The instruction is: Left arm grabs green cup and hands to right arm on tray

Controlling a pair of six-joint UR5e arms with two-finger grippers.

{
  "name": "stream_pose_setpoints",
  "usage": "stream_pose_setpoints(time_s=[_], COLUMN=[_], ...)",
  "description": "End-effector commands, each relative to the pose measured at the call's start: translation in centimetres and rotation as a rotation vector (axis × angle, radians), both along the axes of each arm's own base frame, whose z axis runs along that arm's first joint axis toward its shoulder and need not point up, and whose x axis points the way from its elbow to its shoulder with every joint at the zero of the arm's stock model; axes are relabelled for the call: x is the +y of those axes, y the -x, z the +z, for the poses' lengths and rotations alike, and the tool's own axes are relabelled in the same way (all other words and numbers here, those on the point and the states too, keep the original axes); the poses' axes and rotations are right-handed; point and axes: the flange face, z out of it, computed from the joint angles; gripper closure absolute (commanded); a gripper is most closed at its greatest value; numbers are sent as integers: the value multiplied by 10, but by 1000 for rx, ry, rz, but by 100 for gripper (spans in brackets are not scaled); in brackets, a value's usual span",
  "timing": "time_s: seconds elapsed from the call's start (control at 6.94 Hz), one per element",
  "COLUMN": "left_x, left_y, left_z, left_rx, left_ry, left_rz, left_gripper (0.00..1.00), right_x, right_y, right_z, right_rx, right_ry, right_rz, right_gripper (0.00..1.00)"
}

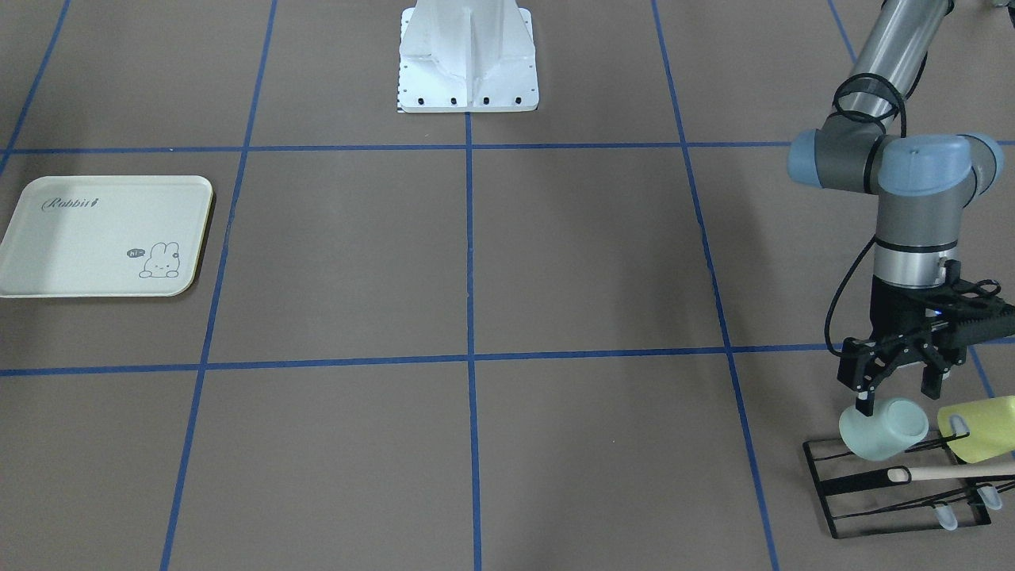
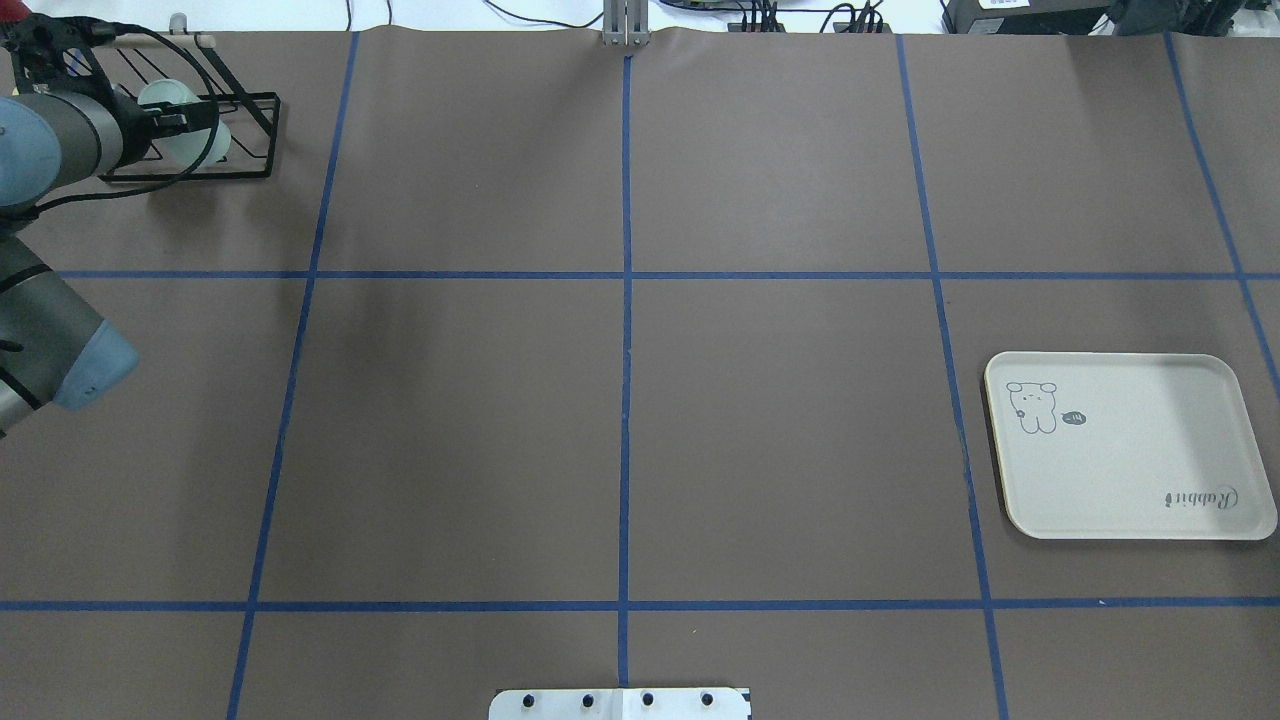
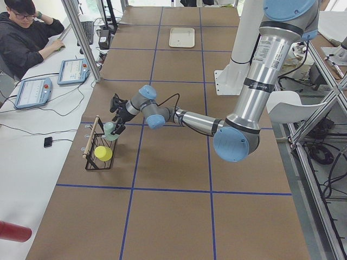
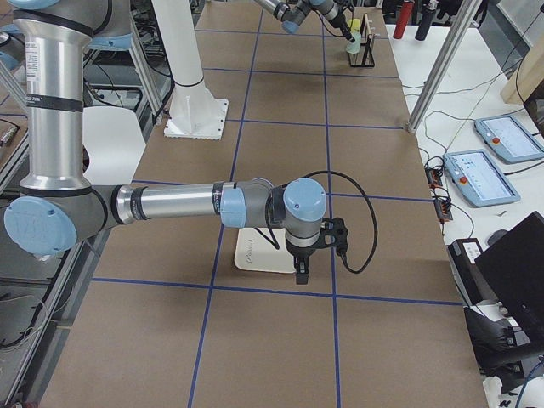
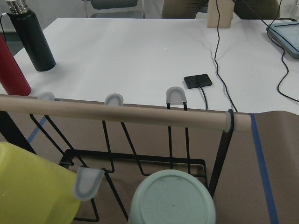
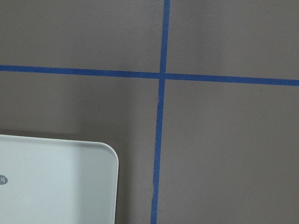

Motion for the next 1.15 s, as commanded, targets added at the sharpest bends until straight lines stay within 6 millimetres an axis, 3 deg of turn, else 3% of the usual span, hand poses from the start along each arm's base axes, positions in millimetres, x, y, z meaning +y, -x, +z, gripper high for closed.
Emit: stream_pose_setpoints(time_s=[0.0,0.29,0.43,0.72,1.01], left_x=[-5,-7,-8,-16,-18], left_y=[-5,-6,-7,-12,-12], left_z=[1,5,4,-3,-1], left_rx=[-5,-13,-14,-9,-21], left_ry=[4,10,8,1,1], left_rz=[1,3,5,3,-7], left_gripper=[0,0,0,0,0], right_x=[-17,-83,-105,-129,-144], right_y=[2,6,20,54,69], right_z=[-22,-74,-101,-133,-157], right_rx=[-15,-18,-33,-46,-57], right_ry=[-61,-128,-93,-99,-103], right_rz=[0,14,68,54,62], right_gripper=[1,1,1,1,1])
